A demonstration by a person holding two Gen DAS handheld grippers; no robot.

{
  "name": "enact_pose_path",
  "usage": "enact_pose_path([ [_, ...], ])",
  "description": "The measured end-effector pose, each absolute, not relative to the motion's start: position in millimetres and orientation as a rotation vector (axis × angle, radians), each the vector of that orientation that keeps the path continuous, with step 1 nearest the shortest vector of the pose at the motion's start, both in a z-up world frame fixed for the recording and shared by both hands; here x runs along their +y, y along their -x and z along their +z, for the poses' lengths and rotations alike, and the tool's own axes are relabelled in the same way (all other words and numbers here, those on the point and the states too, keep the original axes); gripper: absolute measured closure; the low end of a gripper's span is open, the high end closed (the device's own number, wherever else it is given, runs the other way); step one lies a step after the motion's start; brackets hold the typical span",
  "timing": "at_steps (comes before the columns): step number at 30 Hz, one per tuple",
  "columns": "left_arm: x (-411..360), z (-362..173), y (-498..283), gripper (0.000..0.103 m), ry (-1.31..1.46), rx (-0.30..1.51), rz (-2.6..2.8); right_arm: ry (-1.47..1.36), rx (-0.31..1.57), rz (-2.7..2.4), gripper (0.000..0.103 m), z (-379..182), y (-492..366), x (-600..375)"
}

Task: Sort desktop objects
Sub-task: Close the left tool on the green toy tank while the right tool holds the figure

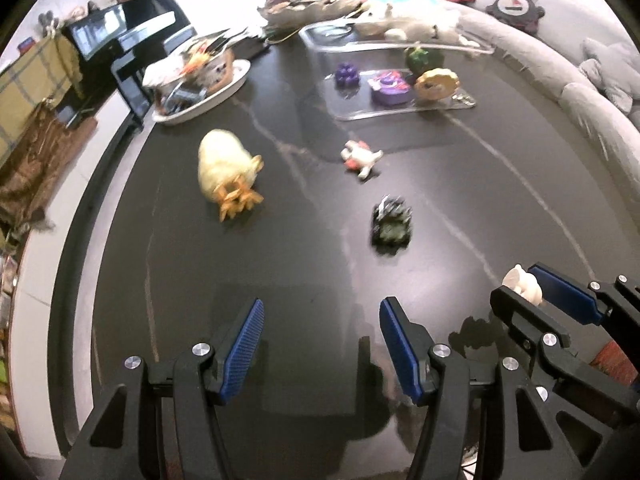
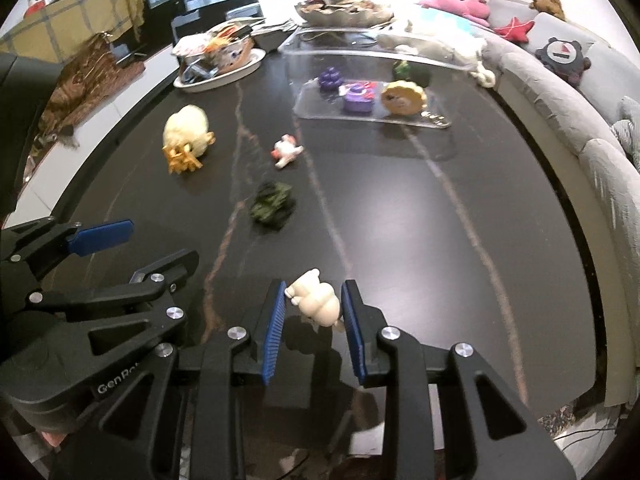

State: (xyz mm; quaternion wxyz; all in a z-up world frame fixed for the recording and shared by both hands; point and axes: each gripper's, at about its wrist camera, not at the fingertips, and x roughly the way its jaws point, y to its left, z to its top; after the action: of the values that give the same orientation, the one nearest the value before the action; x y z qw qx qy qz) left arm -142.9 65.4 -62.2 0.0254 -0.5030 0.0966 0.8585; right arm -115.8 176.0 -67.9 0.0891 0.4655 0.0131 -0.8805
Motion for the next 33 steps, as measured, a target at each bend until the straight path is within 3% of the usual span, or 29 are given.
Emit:
enact_pose_path([
  [12,81,-71,187,0.048,1.597,0.104,2.574,-1.375,0.017,-2.682,0.077,-63,152,200],
  [22,89,-87,204,0.049,1.618,0.076,2.538,-1.404,0.019,-2.685,0.077,-74,171,208],
  [33,95,-104,214,0.064,1.698,0.006,2.441,-1.436,0.006,-2.677,0.077,-86,178,212],
])
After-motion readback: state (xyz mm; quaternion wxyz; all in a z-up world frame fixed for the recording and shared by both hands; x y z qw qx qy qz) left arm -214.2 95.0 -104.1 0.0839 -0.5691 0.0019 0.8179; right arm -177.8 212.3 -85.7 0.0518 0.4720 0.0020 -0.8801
